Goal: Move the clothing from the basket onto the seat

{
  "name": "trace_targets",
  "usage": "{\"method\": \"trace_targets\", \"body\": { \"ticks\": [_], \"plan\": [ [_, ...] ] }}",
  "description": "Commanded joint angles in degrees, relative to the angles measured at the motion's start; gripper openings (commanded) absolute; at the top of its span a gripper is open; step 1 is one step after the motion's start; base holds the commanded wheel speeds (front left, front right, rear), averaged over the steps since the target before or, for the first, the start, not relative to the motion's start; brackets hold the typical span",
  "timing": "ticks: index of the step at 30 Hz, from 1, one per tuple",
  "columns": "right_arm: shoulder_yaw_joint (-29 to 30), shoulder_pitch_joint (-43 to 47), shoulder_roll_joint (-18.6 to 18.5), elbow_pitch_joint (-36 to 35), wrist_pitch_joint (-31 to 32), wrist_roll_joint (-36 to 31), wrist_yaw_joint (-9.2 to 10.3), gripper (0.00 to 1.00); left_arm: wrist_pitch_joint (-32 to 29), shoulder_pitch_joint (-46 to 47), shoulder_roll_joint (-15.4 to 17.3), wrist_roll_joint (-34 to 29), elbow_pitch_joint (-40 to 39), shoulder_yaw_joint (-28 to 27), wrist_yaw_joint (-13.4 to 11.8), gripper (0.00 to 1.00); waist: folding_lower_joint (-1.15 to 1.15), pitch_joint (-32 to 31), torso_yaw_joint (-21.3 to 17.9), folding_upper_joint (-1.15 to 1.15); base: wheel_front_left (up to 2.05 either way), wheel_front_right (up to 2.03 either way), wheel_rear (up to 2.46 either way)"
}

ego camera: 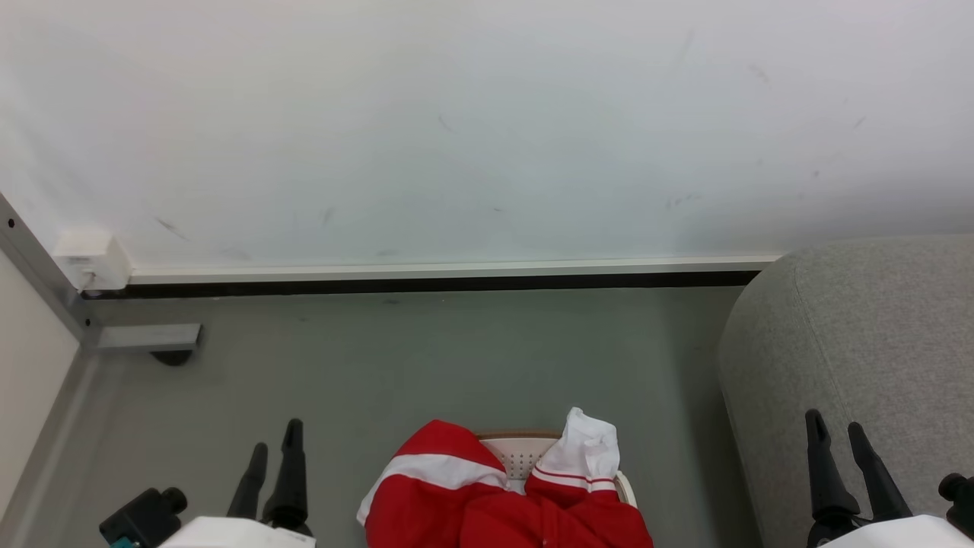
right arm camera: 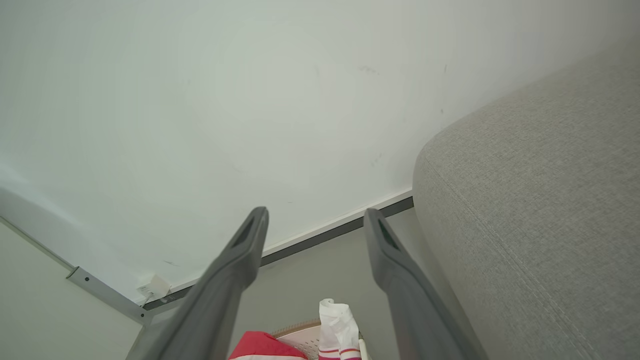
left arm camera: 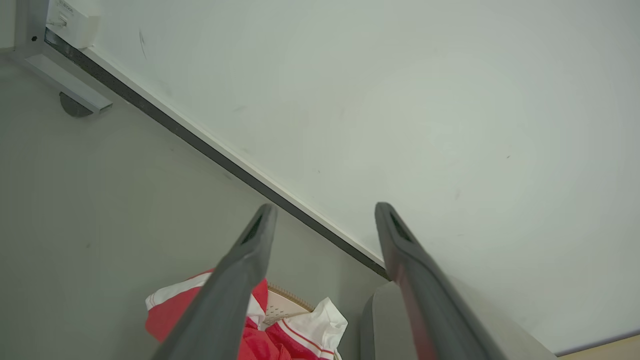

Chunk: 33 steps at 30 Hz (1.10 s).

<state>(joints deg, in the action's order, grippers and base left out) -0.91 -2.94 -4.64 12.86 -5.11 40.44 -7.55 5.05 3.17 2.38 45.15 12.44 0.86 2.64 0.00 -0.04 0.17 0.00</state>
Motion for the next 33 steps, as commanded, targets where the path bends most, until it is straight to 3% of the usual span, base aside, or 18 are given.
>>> {"method": "trace_targets", "body": {
  "ticks": [1, 18, 33],
  "plan": [
    [-0.13, -0.99, -0.49, -0.39, -0.61, -2.50, 0.05, 1.00, 0.69, 0.18, 0.47, -2.78, -0.91, 0.07, -0.11, 1.00, 0.00, 0.02, -0.03, 0.00, 0.00, 0.00, 0.00],
    [-0.98, -0.42, -0.29, 0.28, -3.34, -14.18, 0.06, 1.00, 3.42, -0.94, 0.76, -16.12, -1.91, 1.32, -0.41, 1.00, 0.00, -0.21, -0.11, 0.00, 0.00, 0.00, 0.00],
    [-1.19, -0.05, 0.04, 0.64, -5.53, -20.53, 0.08, 1.00, 5.59, -1.98, 1.41, -25.43, -3.41, 1.93, -1.00, 1.00, 0.00, -0.28, -0.20, 0.00, 0.00, 0.00, 0.00]
  ]
}}
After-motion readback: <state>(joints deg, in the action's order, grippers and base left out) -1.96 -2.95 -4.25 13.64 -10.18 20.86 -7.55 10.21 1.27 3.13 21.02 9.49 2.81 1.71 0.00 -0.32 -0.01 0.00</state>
